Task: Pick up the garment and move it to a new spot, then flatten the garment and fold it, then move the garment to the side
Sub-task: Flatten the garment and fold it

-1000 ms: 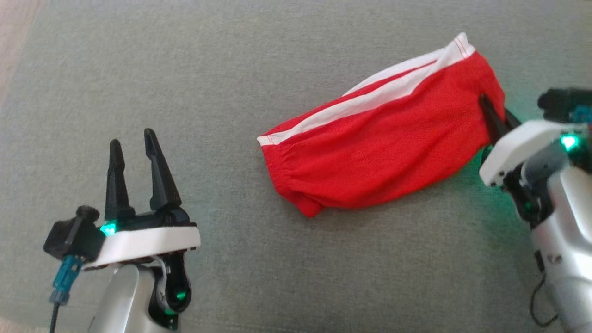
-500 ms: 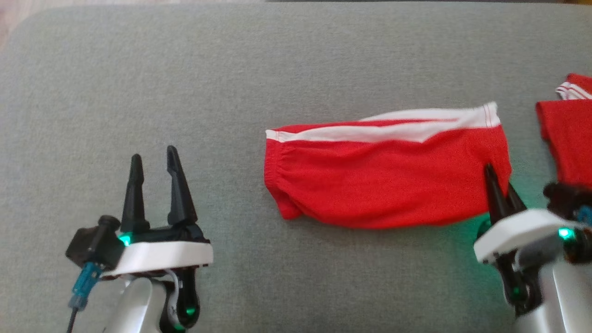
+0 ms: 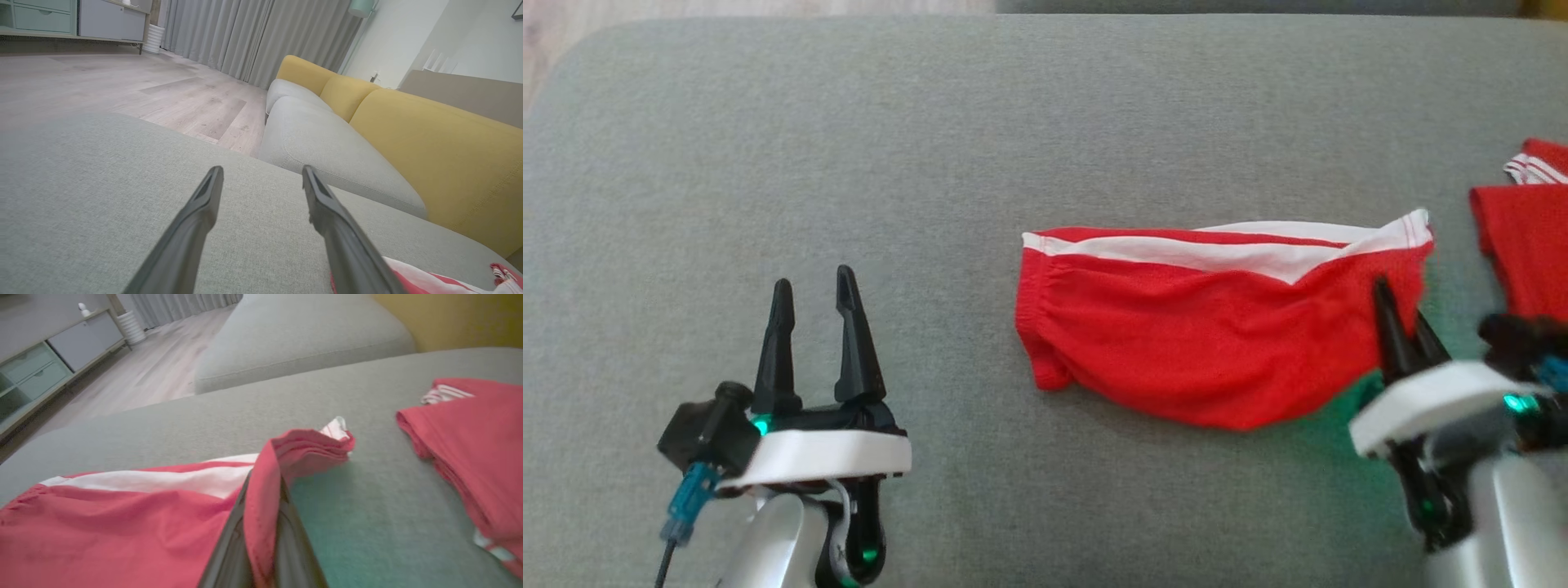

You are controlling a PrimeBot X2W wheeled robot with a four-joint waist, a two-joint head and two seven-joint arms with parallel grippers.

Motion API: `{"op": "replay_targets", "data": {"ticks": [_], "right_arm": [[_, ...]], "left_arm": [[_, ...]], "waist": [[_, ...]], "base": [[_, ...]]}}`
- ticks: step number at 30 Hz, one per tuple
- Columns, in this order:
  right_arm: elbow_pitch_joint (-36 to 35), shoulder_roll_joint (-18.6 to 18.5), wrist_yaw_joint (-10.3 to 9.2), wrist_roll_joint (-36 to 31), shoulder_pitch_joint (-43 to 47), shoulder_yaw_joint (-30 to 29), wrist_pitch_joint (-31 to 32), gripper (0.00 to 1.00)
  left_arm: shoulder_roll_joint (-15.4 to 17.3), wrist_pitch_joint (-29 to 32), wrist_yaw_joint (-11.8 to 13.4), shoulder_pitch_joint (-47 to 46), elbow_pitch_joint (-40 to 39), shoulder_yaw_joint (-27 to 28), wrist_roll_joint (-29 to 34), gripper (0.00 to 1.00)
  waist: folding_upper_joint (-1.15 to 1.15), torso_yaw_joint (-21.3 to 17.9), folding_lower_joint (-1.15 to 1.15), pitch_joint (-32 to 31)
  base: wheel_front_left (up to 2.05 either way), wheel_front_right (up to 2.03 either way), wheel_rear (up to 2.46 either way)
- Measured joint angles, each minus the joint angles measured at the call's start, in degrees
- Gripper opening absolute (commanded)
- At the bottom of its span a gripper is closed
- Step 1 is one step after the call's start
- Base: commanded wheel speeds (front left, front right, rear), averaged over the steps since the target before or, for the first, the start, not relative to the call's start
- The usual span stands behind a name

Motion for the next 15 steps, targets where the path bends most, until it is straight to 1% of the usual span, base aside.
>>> {"op": "replay_targets", "data": {"ticks": [5, 10, 15], "right_arm": [[0.0, 0.0, 0.00, -0.1, -6.1, 6.1, 0.8, 0.00], [1.4, -0.1, 0.00, 1.3, -12.0, 15.4, 1.5, 0.00], [5.7, -0.2, 0.00, 2.9, -13.0, 25.0, 3.1, 0.00]], "left_arm": [[-0.1, 0.0, 0.0, 0.0, 0.4, -0.2, 0.0, 1.00], [-0.3, -0.2, -0.1, 0.0, 0.8, -0.6, 0.0, 1.00], [-0.7, -0.6, -0.1, 0.0, 1.2, -0.9, -0.1, 1.00]], "waist": [[0.00, 1.6, 0.00, -0.2], [0.00, 3.4, 0.00, -0.7], [0.00, 5.2, 0.00, -1.0]], "base": [[0.00, 0.00, 0.00], [0.00, 0.00, 0.00], [0.00, 0.00, 0.00]]}}
